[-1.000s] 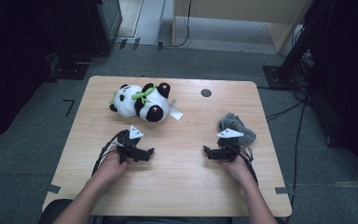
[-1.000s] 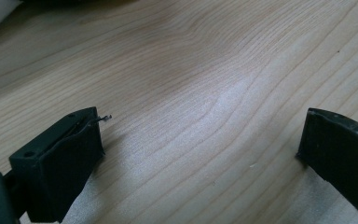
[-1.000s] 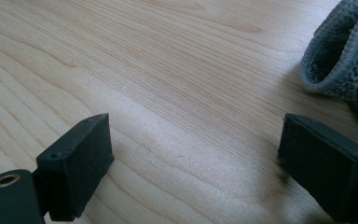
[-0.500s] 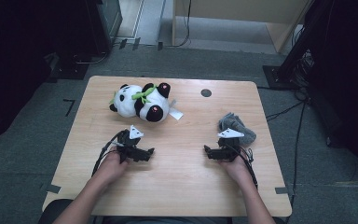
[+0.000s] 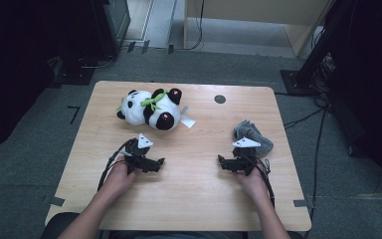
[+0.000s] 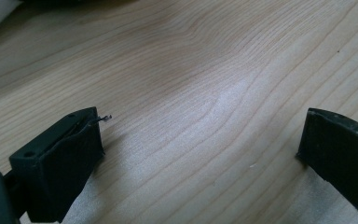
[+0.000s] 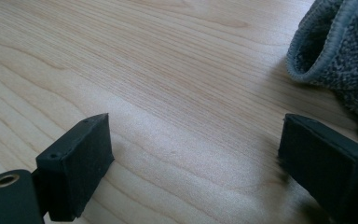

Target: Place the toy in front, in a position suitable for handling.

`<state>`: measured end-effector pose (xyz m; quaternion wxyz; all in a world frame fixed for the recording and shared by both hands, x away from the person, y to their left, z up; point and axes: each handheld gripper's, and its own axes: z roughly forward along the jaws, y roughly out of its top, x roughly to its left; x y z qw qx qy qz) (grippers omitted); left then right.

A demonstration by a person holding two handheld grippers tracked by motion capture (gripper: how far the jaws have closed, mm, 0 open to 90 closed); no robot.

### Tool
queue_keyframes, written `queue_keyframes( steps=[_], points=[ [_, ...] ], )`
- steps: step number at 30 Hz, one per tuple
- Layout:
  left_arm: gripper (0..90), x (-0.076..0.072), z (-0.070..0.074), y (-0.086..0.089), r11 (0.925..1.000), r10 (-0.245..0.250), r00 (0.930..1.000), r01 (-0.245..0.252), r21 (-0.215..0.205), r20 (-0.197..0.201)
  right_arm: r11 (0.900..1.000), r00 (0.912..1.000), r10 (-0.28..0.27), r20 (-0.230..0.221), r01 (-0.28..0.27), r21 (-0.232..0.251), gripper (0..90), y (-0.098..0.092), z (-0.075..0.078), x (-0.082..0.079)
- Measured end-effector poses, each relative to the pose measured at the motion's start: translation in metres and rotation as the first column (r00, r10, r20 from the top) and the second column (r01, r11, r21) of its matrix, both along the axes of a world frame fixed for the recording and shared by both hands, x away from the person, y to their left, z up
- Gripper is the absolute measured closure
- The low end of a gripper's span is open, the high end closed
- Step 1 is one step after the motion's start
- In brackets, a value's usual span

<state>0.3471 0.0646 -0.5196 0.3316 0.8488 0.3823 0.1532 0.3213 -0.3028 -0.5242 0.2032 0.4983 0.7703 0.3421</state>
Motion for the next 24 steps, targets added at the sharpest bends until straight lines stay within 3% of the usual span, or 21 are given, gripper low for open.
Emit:
queue_keyframes(
  steps=[5, 12, 15, 17, 18, 22, 24],
  points=[
    [0.0, 0.0008, 0.0, 0.0004, 1.0, -0.008, 1.0, 0.008, 0.001, 0.0, 1.0, 1.0, -0.002, -0.001, 0.002, 0.0, 9.2, 0.0002, 0.0, 0.0],
    [0.0, 0.0013, 0.0, -0.0027, 0.9997, 0.026, 0.9997, -0.026, -0.006, -0.002, 1.0, 1.0, -0.007, -0.004, 0.007, -0.001, 8.2, 0.0016, -0.0001, 0.0004],
    [0.0, 0.0035, 0.0008, -0.0004, 0.9987, 0.037, 0.9992, -0.038, -0.035, -0.016, 1.0, 1.0, -0.009, -0.004, 0.009, -0.001, 7.9, 0.002, -0.0001, 0.0002],
    [1.6, 0.0031, 0.0023, -0.001, 0.9989, 0.045, 0.9989, -0.046, -0.014, -0.012, 1.0, 1.0, -0.005, -0.004, 0.005, -0.002, 7.9, 0.0018, -0.0001, 0.0006],
    [8.6, 0.0027, 0.0032, -0.0016, 0.9985, 0.055, 0.9985, -0.055, 0.003, -0.002, 1.0, 1.0, -0.004, -0.005, 0.004, -0.001, 7.9, 0.0018, -0.0001, 0.0007],
    [13.3, 0.0046, 0.0062, 0.0008, 0.998, 0.062, 0.9979, -0.062, -0.012, -0.021, 1.0, 1.0, -0.001, -0.004, 0.001, -0.002, 7.9, 0.0016, -0.0001, 0.0011],
    [13.4, 0.0047, 0.0071, 0.0006, 0.9992, 0.04, 0.9989, -0.04, 0.008, -0.023, 1.0, 1.0, -0.002, -0.004, 0.002, -0.002, 7.9, 0.0018, -0.0001, 0.0014]
  ],
)
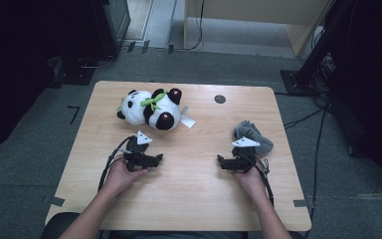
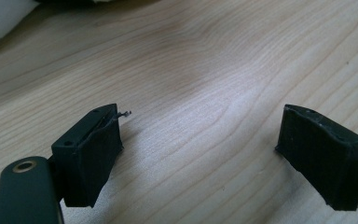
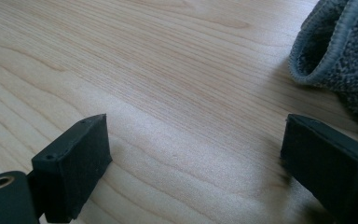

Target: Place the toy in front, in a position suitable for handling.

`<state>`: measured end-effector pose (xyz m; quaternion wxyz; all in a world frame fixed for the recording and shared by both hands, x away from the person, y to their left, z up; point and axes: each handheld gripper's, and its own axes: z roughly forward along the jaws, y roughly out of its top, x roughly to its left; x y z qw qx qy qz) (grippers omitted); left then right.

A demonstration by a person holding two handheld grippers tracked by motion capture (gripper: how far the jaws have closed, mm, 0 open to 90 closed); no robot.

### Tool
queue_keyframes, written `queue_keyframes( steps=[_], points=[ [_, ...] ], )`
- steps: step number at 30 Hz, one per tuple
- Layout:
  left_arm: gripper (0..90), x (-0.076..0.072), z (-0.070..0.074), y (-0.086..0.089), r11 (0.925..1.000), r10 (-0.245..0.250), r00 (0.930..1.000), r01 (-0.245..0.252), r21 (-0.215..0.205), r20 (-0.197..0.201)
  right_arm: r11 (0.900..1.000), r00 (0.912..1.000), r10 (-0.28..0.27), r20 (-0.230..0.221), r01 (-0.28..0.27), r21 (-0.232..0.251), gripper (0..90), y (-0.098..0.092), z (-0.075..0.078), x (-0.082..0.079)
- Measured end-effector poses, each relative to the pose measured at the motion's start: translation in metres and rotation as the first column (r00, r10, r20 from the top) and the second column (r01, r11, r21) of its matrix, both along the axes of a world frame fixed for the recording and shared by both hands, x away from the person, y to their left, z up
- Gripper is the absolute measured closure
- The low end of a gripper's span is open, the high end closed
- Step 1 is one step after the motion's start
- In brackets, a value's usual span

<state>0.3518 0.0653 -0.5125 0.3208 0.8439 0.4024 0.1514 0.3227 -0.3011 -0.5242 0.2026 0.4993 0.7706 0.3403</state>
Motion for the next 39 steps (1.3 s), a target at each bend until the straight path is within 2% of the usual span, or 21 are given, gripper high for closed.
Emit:
queue_keyframes(
  steps=[3, 5, 8, 10, 16, 20, 23, 25, 27, 30, 34, 39],
  points=[
    [13.4, -0.001, 0.001, -0.001, 0.9997, -0.022, 0.9997, 0.022, 0.009, 0.007, 1.0, 1.0, 0.0, 0.0, 0.0, 0.0, 7.9, 0.0, 0.0, 0.0],
    [13.3, -0.002, 0.002, 0.0, 0.9985, -0.054, 0.9985, 0.054, 0.001, -0.005, 1.0, 1.0, 0.001, -0.001, -0.001, 0.0, 7.9, 0.0, 0.0, 0.0],
    [13.0, -0.004, 0.004, 0.0, 0.9964, -0.085, 0.9964, 0.085, 0.009, 0.003, 1.0, 1.0, 0.001, -0.003, -0.001, -0.003, 8.0, 0.0, 0.0, 0.001],
    [13.1, -0.004, 0.006, 0.001, 0.9957, -0.092, 0.9957, 0.092, -0.009, 0.001, 1.0, 1.0, 0.001, -0.005, -0.001, -0.003, 7.9, 0.0, 0.001, 0.001],
    [13.4, -0.002, 0.014, 0.006, 0.9943, -0.087, 0.9962, 0.087, -0.06, 0.003, 1.0, 0.9999, -0.001, -0.01, 0.001, -0.005, 8.0, 0.001, 0.001, 0.001],
    [13.6, -0.002, 0.022, 0.01, 0.9933, -0.085, 0.9964, 0.085, -0.079, 0.008, 1.0, 0.9999, 0.001, -0.011, -0.001, -0.003, 8.3, 0.0, 0.001, 0.001],
    [13.7, -0.002, 0.029, 0.014, 0.9916, -0.085, 0.9963, 0.086, -0.096, 0.01, 1.0, 1.0, 0.002, -0.007, -0.002, -0.001, 8.3, -0.001, 0.001, 0.002],
    [14.6, -0.001, 0.034, 0.018, 0.9883, -0.09, 0.9959, 0.09, -0.123, 0.011, 1.0, 1.0, -0.003, -0.005, 0.003, -0.001, 8.3, -0.001, 0.0, 0.002],
    [15.0, -0.001, 0.037, 0.019, 0.9871, -0.094, 0.9955, 0.095, -0.129, 0.012, 1.0, 1.0, -0.003, -0.005, 0.003, 0.0, 8.3, -0.001, 0.0, 0.002],
    [15.5, 0.001, 0.042, 0.019, 0.99, -0.099, 0.9949, 0.1, -0.099, 0.02, 1.0, 1.0, -0.005, -0.006, 0.005, 0.0, 8.3, -0.001, 0.0, 0.002],
    [20.9, 0.006, 0.049, 0.021, 0.9875, -0.106, 0.994, 0.108, -0.115, 0.026, 1.0, 1.0, -0.006, -0.002, 0.007, 0.001, 8.3, 0.0, 0.0, 0.002],
    [22.6, 0.014, 0.056, 0.021, 0.9901, -0.103, 0.9945, 0.105, -0.094, 0.017, 1.0, 1.0, -0.005, -0.002, 0.005, 0.003, 8.7, 0.0, 0.0, 0.002]
  ],
)
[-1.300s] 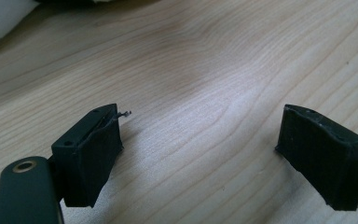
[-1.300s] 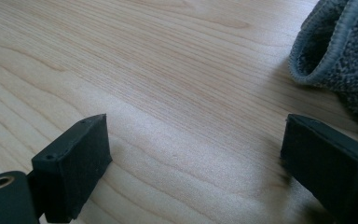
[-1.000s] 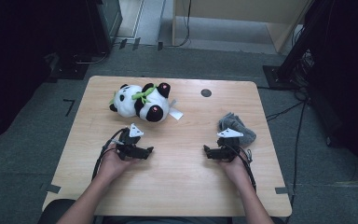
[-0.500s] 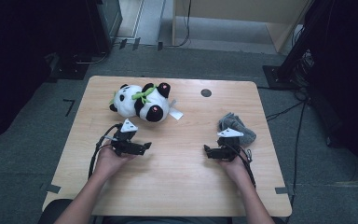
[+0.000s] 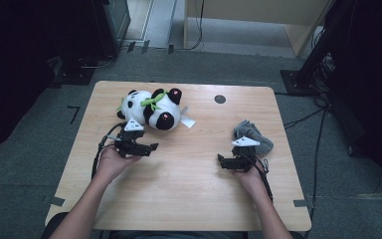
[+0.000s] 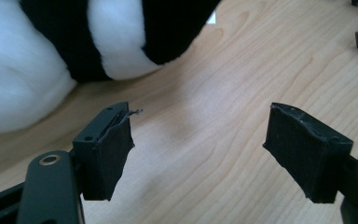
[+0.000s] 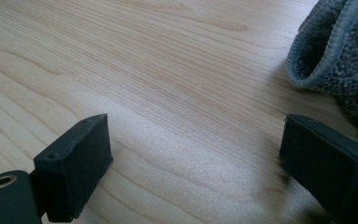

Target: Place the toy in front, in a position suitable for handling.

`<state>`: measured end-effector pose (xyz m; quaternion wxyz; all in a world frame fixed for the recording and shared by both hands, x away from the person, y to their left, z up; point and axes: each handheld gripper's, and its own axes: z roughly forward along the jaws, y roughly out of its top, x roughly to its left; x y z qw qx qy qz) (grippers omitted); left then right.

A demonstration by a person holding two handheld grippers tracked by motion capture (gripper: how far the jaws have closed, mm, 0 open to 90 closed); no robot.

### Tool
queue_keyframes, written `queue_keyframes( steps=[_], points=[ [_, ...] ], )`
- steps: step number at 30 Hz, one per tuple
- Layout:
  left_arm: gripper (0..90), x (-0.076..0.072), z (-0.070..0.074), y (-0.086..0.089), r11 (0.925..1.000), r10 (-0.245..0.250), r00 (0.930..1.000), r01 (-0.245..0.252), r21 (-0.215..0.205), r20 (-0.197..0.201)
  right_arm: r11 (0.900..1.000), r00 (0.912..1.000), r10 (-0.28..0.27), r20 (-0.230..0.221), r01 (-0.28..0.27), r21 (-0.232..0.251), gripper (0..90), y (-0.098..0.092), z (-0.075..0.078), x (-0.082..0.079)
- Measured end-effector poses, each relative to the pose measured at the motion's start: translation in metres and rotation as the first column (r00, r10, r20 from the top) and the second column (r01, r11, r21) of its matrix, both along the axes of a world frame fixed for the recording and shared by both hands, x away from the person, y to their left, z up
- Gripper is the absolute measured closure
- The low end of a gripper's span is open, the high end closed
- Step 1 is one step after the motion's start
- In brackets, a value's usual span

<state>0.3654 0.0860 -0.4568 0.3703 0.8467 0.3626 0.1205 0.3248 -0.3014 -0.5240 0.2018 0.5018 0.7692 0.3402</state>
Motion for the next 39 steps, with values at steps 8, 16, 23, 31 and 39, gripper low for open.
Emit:
queue_keyframes(
  steps=[8, 16, 23, 31, 39],
  points=[
    [23.9, 0.015, 0.016, 0.001, 0.9996, 0.007, 1.0, -0.007, -0.029, -0.001, 1.0, 1.0, -0.009, 0.002, 0.009, -0.001, 8.7, -0.001, 0.0, 0.0],
    [25.0, 0.031, 0.03, 0.004, 0.999, 0.012, 0.9999, -0.012, -0.044, -0.002, 1.0, 0.9999, -0.016, -0.001, 0.016, 0.0, 8.6, 0.0, 0.0, -0.001],
    [25.8, 0.044, 0.041, 0.006, 0.9988, 0.027, 0.9996, -0.027, -0.041, -0.004, 1.0, 0.9998, -0.019, 0.001, 0.019, 0.0, 8.6, 0.0, 0.0, -0.001],
    [30.4, 0.058, 0.053, 0.01, 0.9956, 0.074, 0.9964, -0.071, -0.06, 0.042, 1.0, 0.9998, -0.018, 0.003, 0.018, -0.001, 8.6, 0.0, 0.0, -0.001],
    [35.3, 0.071, 0.057, 0.009, 0.9938, 0.084, 0.9951, -0.08, -0.077, 0.052, 1.0, 0.9998, -0.022, 0.002, 0.022, 0.0, 8.6, 0.001, 0.0, -0.002]
  ],
)
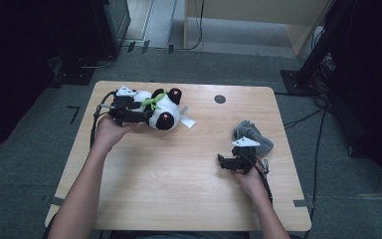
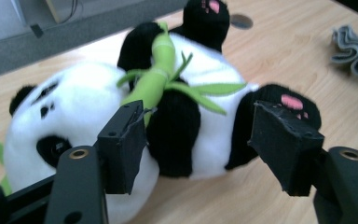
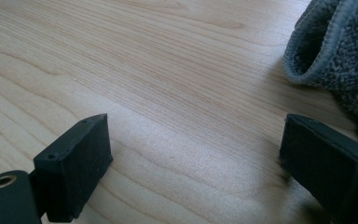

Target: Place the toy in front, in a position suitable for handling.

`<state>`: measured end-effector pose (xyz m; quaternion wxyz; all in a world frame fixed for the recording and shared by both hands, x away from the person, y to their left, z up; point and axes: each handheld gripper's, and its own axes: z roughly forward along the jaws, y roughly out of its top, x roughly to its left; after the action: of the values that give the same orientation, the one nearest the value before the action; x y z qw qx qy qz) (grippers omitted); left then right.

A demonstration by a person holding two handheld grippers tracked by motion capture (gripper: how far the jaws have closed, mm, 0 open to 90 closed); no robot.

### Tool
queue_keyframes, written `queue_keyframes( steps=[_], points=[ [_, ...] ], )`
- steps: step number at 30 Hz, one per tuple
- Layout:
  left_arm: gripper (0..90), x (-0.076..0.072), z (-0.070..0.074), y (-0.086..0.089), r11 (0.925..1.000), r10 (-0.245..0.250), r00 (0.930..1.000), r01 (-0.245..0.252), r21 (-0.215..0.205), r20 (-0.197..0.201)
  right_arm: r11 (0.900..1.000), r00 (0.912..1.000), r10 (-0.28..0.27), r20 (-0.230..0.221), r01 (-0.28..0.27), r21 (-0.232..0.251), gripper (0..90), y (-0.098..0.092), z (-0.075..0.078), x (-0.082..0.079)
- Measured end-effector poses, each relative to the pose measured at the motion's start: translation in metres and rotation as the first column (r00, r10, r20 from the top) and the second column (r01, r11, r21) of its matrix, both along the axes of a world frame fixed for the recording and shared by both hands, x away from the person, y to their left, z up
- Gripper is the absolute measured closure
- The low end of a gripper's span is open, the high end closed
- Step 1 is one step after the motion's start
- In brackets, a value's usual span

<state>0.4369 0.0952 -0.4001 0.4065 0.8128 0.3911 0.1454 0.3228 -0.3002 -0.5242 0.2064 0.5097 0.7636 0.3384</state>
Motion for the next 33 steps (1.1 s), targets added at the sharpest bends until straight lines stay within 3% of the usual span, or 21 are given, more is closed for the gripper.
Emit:
queue_keyframes(
  steps=[2, 5, 7, 10, 16, 19, 21, 25, 29, 33],
  points=[
    [34.3, 0.006, 0.002, -0.002, 0.9998, 0.002, 1.0, -0.002, 0.022, -0.002, 1.0, 1.0, 0.0, -0.001, 0.0, 0.001, 8.6, 0.0, 0.0, -0.001],
    [36.5, 0.011, 0.003, -0.004, 0.9998, 0.021, 0.9993, -0.02, -0.006, 0.031, 1.0, 1.0, 0.001, -0.001, -0.001, 0.001, 8.6, 0.0, 0.0, -0.002],
    [37.0, 0.019, 0.003, -0.004, 0.9996, 0.024, 0.9997, -0.024, 0.013, 0.005, 1.0, 1.0, 0.003, 0.0, -0.003, 0.0, 8.6, 0.0, 0.0, -0.003],
    [35.9, 0.026, 0.0, -0.003, 0.9993, 0.022, 0.9997, -0.023, -0.031, -0.003, 1.0, 1.0, 0.004, -0.002, -0.004, 0.001, 8.6, 0.0, 0.0, -0.005],
    [31.6, 0.036, -0.018, -0.012, 0.9991, 0.034, 0.9989, -0.033, 0.025, -0.032, 1.0, 1.0, 0.004, -0.002, -0.004, 0.001, 8.6, 0.0, 0.0, -0.005],
    [35.3, 0.038, -0.025, -0.015, 0.9994, 0.011, 0.9989, -0.009, 0.032, -0.046, 1.0, 1.0, 0.004, -0.002, -0.004, 0.001, 8.6, 0.0, 0.0, -0.005],
    [36.1, 0.038, -0.027, -0.017, 0.9994, 0.011, 0.9994, -0.01, 0.033, -0.031, 1.0, 1.0, 0.004, -0.002, -0.004, 0.001, 8.6, 0.0, 0.0, -0.005],
    [42.7, 0.041, -0.032, -0.014, 1.0, 0.005, 0.9993, -0.005, 0.002, -0.038, 1.0, 1.0, 0.004, -0.002, -0.004, 0.001, 8.6, 0.0, 0.0, -0.005],
    [58.1, 0.037, -0.043, -0.01, 0.9972, 0.02, 0.9994, -0.022, -0.072, -0.027, 1.0, 1.0, 0.005, -0.002, -0.005, 0.0, 8.6, 0.0, 0.0, -0.005],
    [66.3, 0.035, -0.041, -0.008, 0.9927, 0.039, 0.9964, -0.048, -0.111, -0.076, 1.0, 1.0, 0.007, 0.0, -0.007, -0.001, 8.8, -0.001, 0.0, -0.004]
  ],
)
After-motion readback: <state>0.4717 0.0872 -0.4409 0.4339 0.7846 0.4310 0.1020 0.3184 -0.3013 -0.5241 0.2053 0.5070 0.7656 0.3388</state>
